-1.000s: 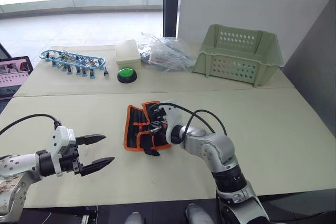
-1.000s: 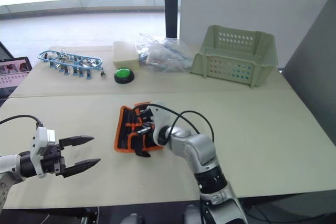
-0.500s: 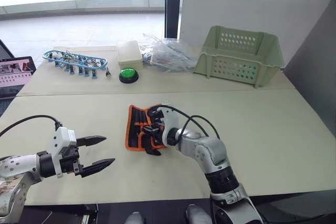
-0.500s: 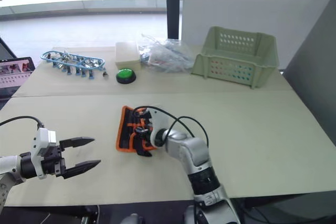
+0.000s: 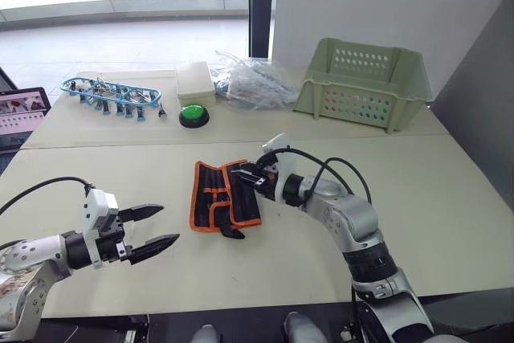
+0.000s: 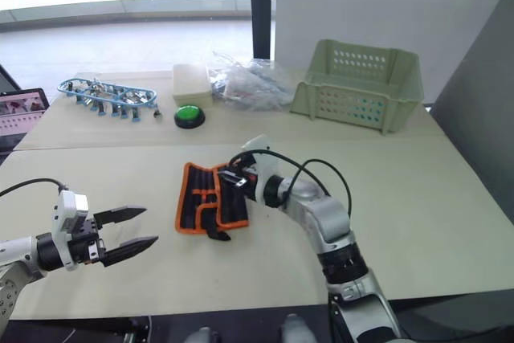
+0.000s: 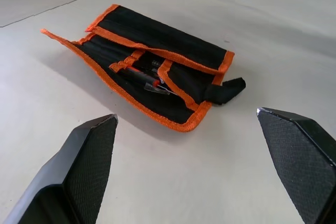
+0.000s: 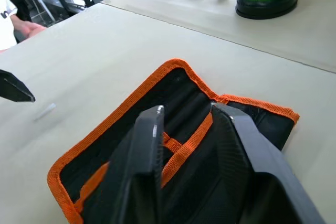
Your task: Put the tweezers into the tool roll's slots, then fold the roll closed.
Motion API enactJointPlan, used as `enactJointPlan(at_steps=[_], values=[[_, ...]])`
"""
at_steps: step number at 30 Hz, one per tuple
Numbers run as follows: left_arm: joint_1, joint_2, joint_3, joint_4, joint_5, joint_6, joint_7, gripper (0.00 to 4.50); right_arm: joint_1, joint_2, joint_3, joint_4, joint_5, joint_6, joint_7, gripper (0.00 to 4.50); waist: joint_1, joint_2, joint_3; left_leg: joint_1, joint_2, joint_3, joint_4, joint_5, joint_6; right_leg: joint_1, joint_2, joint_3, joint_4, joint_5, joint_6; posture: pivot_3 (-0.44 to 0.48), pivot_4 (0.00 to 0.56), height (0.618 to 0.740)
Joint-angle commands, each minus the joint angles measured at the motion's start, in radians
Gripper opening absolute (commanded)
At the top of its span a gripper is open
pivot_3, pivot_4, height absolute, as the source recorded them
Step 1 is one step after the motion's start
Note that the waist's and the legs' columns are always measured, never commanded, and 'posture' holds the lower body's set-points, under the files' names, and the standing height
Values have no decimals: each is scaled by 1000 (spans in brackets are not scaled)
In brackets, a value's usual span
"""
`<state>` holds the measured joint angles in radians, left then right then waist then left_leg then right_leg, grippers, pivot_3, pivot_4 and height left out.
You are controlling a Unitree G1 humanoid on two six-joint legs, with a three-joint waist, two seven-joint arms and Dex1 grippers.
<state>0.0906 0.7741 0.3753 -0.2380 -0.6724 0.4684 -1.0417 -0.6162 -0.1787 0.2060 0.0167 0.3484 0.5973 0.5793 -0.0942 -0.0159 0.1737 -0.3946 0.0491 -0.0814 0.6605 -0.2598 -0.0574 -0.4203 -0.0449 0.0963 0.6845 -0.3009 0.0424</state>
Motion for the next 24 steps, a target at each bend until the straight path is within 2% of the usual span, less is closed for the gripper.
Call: enactJointPlan(at_steps=[1, 6, 11, 18, 24], values=[[-35, -42, 22, -39, -64, 105, 134, 4500, 12, -19, 40, 35, -45, -153, 102, 26, -1, 0, 0, 0, 0, 0, 0, 0, 0, 0, 0, 0, 0, 0, 0, 0, 150, 713], [-81, -140, 25, -71, -156, 253, 326, 4500, 20, -23, 51, 134, -95, -250, 138, 26, -1, -1, 0, 1, 0, 0, 0, 0, 0, 0, 0, 0, 2, 0, 0, 0, 150, 713], [-105, -257, 7, -79, -220, 330, 474, 4500, 18, -27, 75, 224, -179, -324, 136, 26, -1, -1, -1, 1, 0, 0, 0, 0, 0, 0, 0, 0, 2, 1, -1, 0, 150, 713], [-147, -339, -6, -1, -217, 398, 603, 4500, 18, -12, 72, 242, -212, -341, 131, 26, 2, -2, -1, 3, 0, 0, 0, 2, -3, 1, 0, 0, 4, 1, -1, 0, 150, 713], [-162, -345, -76, -5, -219, 449, 607, 4500, 23, 0, 68, 243, -238, -337, 111, 26, 9, -2, -1, 6, -1, 0, 0, 2, -4, 4, 0, 1, 4, 1, -1, 0, 150, 713]])
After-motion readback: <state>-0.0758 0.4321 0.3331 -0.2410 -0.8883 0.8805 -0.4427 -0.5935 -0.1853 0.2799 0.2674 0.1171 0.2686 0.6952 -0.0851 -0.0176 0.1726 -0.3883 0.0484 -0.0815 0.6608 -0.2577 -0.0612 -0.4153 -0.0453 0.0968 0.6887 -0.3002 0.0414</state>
